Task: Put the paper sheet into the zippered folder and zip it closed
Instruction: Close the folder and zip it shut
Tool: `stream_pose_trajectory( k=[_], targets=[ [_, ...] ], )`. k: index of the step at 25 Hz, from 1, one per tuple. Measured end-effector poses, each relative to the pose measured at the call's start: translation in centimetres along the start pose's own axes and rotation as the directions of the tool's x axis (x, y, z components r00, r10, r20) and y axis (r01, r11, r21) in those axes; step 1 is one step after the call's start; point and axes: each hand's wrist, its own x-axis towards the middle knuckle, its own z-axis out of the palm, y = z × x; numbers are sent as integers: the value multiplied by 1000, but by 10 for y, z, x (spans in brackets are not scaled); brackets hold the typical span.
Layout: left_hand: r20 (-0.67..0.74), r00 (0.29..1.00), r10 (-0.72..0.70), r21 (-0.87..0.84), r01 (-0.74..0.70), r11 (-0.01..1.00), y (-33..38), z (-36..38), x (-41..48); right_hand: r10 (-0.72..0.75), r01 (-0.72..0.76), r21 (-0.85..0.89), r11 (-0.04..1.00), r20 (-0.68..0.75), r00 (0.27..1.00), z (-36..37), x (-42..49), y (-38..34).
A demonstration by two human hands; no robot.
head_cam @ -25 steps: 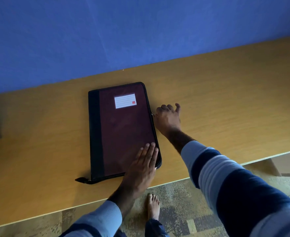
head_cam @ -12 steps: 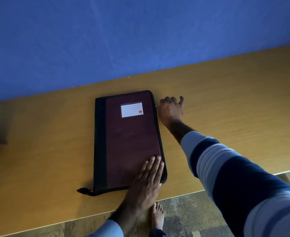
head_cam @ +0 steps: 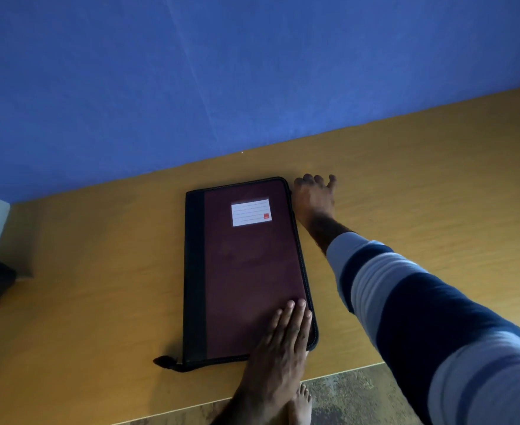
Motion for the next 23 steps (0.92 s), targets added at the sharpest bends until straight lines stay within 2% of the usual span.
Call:
stream_pose_trajectory(
  k=[2,5,8,10,15,21,23],
  targets=[
    [13,1000,-3,-23,4,1000,0,0,0,20,-20,55,998,11,1000,1,0,1],
    [40,999,21,-108,-17,994,-7,-1,-3,134,-133,232,963,13,991,0,-13,-1],
    [8,996,84,-172,-82,982,-32,-12,1,272,-294,419,859,112,956,-6,-40,-11],
    [3,998,56,-176,-54,983,-62,-25,17,309,-369,493,788,201,930,-11,-55,-22],
    [-17,971,-237,-247,226,942,-148,-59,108,402,-492,520,698,283,871,-11,-54,-41],
    [85,971,-224,-295,239,925,-168,-82,234,446,-584,615,530,383,809,-8,-47,-44],
    [143,971,-191,-244,222,944,-159,-80,259,461,-597,642,481,394,795,-8,-49,-46]
  ],
)
